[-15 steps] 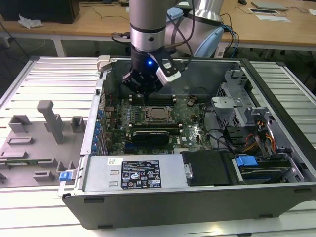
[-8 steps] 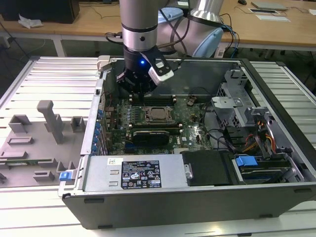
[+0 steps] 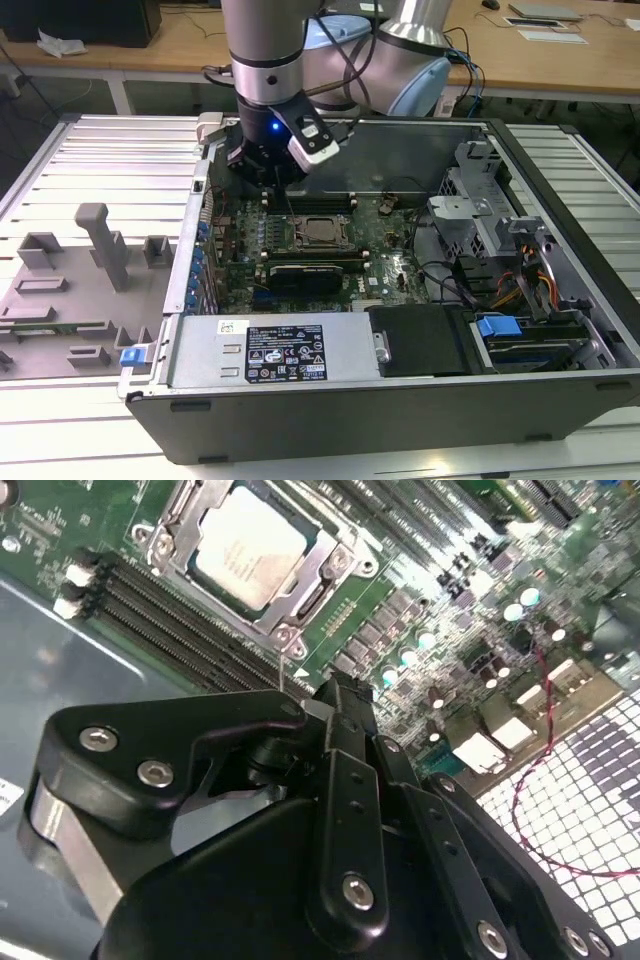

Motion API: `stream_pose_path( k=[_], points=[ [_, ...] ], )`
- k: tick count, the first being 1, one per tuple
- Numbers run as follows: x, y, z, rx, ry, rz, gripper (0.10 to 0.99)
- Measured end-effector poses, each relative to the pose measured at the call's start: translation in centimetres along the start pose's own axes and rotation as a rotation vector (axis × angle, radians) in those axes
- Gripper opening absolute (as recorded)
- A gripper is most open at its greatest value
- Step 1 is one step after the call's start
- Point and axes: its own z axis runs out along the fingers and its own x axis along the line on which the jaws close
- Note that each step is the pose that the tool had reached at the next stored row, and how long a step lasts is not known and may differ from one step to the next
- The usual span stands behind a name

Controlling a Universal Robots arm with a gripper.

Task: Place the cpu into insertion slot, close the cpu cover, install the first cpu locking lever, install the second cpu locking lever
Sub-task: 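Install the first cpu locking lever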

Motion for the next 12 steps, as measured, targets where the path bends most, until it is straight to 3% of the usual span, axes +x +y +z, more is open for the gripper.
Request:
stream_pose_path(
  k=[12],
  points=[
    [0.33, 0.05, 0.22, 0.004, -0.0108, 0.106, 0.106]
  ],
)
